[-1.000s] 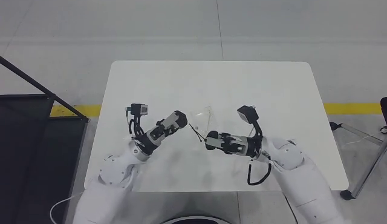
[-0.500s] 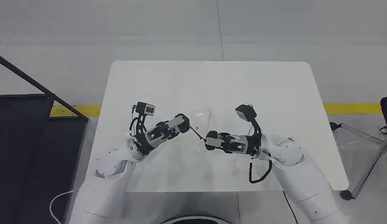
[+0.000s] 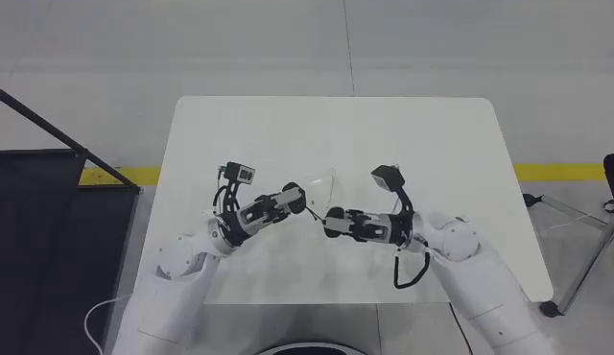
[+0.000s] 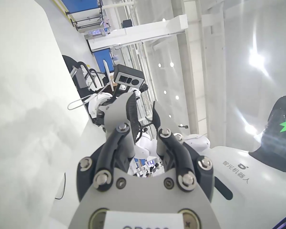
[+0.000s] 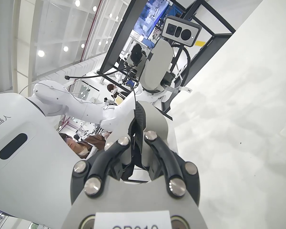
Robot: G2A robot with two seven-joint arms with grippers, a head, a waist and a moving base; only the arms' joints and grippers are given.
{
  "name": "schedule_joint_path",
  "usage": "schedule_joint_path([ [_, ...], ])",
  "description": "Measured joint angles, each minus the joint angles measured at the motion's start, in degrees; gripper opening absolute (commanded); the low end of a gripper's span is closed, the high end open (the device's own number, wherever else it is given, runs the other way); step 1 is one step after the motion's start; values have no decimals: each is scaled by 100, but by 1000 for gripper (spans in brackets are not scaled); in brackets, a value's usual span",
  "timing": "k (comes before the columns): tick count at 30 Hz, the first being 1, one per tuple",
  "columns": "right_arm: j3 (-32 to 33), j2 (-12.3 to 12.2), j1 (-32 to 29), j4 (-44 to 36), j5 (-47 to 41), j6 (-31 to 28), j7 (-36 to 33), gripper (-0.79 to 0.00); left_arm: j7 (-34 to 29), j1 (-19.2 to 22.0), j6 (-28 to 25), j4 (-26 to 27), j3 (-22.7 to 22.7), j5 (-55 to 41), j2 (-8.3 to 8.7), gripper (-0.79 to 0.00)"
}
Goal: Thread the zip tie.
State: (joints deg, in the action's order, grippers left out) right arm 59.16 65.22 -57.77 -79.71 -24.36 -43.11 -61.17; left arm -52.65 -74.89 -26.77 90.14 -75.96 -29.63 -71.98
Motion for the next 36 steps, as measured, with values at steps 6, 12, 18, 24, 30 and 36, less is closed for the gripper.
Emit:
schedule_joint_path([
  [6,6,-3,19,61,-19,3,64,-785,-25,10,-15,-18,16,-85,13,-591],
  [12,-8,0,24,56,38,30,130,-785,-70,32,-35,-45,25,-134,29,-714],
  [18,-25,-1,32,48,57,46,110,-785,-37,75,-48,-94,63,-140,36,-659],
  [24,-33,-4,35,46,67,49,104,-785,-10,103,-59,-120,85,-158,44,-785],
  [30,-37,-8,40,49,73,46,97,-785,18,121,-84,-148,101,-180,53,-785],
  [36,-18,-9,12,32,-2,-46,155,-785,59,122,-114,-158,104,-166,63,-785],
])
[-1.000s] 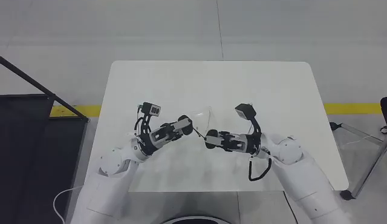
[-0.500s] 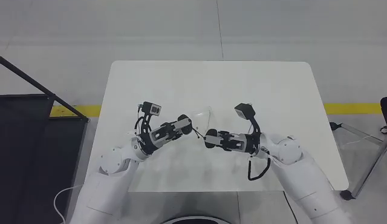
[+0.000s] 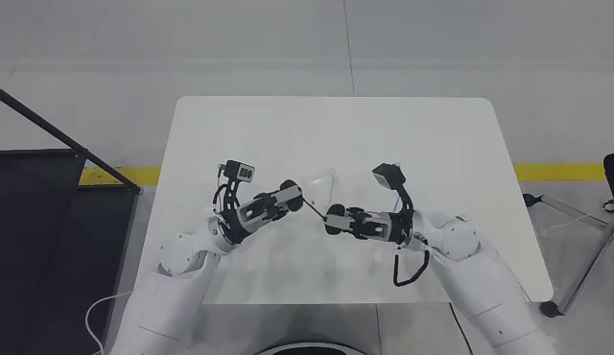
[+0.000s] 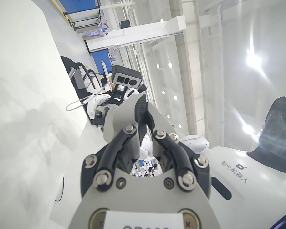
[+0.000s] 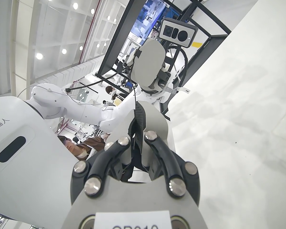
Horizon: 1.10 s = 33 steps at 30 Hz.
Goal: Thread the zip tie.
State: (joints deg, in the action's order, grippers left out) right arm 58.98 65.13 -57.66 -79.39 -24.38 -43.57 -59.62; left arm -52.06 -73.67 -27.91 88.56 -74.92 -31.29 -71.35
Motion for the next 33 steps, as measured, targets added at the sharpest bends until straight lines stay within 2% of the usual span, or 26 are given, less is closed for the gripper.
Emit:
schedule_joint_path([
  [8,109,-35,-173,-226,-320,-349,240,-785,173,-23,-60,-25,-34,124,16,-785],
  [15,177,-160,-336,-600,-643,-449,339,-785,230,-44,-81,-26,-51,149,32,-785],
  [33,163,-560,-446,-1310,-1895,-39,-72,-785,258,-97,-132,-29,-56,113,66,-785],
])
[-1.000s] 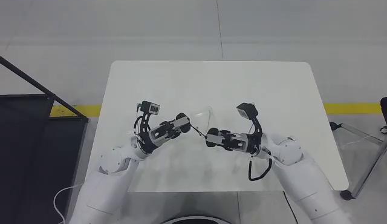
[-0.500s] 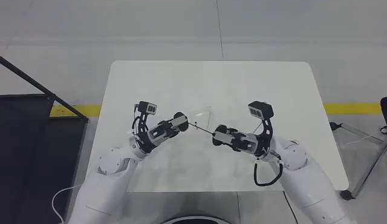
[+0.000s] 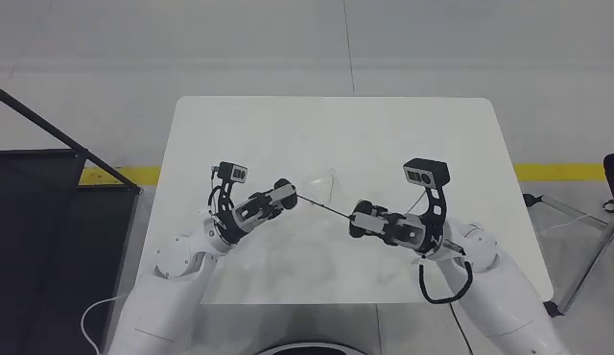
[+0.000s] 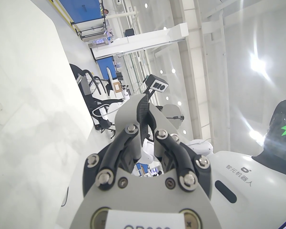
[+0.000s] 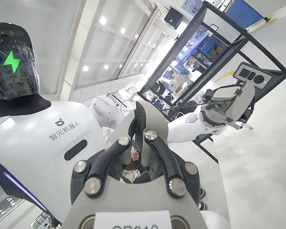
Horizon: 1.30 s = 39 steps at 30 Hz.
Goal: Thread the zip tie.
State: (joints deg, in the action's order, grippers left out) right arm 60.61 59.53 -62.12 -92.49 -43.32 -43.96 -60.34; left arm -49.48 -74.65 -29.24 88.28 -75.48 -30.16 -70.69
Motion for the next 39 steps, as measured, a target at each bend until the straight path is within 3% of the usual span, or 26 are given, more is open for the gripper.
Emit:
schedule_joint_path([
  [7,-88,-65,71,33,-142,81,-81,-785,13,-4,-17,-9,12,1,10,-785],
  [8,-102,-73,87,52,-136,109,-108,-785,21,-4,-20,-12,13,7,11,-625],
  [9,-125,-83,116,93,-98,159,-159,-785,48,-5,-26,-14,11,24,12,-283],
  [10,-146,-89,144,130,-56,201,-200,-785,91,-8,-32,-13,6,54,13,0],
  [17,-307,-70,379,495,510,38,-36,-785,663,-110,-105,141,-68,403,14,0],
  [23,-50,-54,195,540,2236,-828,989,-785,1645,-384,-324,327,-431,1102,34,0],
  [28,343,-26,-216,-65,4303,-390,2248,-785,2587,-628,-319,552,-585,2004,24,0],
  [32,499,1,-645,-596,5746,202,3182,-785,2918,-742,-284,646,-627,2117,16,0],
  [39,495,3,-696,-637,5894,242,3289,-785,2892,-768,-261,656,-632,1975,16,0],
])
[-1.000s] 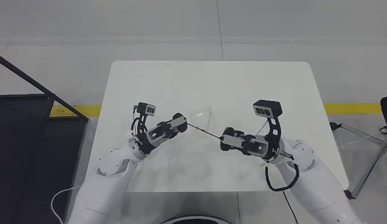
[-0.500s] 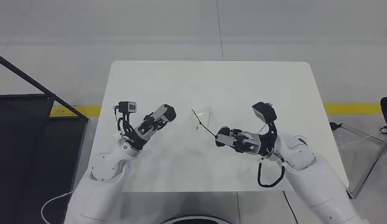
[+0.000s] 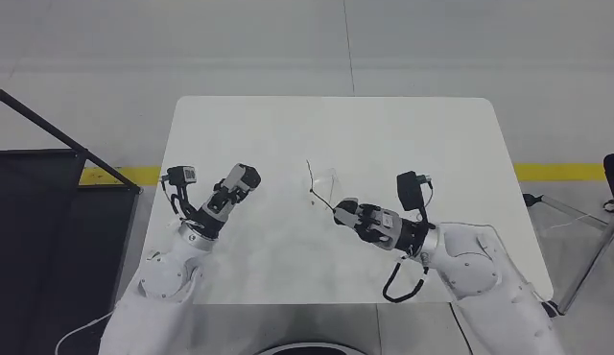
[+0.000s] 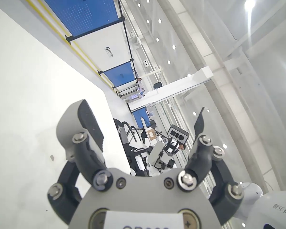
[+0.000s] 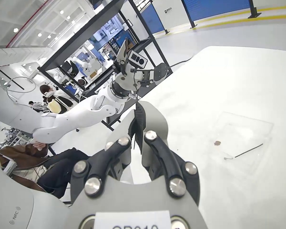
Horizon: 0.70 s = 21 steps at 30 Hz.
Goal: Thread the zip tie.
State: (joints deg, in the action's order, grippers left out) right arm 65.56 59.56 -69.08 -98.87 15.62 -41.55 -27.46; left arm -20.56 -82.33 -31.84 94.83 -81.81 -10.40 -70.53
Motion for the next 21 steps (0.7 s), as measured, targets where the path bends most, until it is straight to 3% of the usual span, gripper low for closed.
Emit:
schedule_joint_path([
  [8,34,0,-26,-147,242,158,59,-785,1,0,-1,0,0,-1,0,0],
  [15,-52,13,-508,-1313,2791,1752,396,-785,1,0,-1,0,0,-1,0,0],
  [21,-228,36,-579,-1699,3925,2789,-196,-785,1,0,-1,0,0,-1,0,0],
])
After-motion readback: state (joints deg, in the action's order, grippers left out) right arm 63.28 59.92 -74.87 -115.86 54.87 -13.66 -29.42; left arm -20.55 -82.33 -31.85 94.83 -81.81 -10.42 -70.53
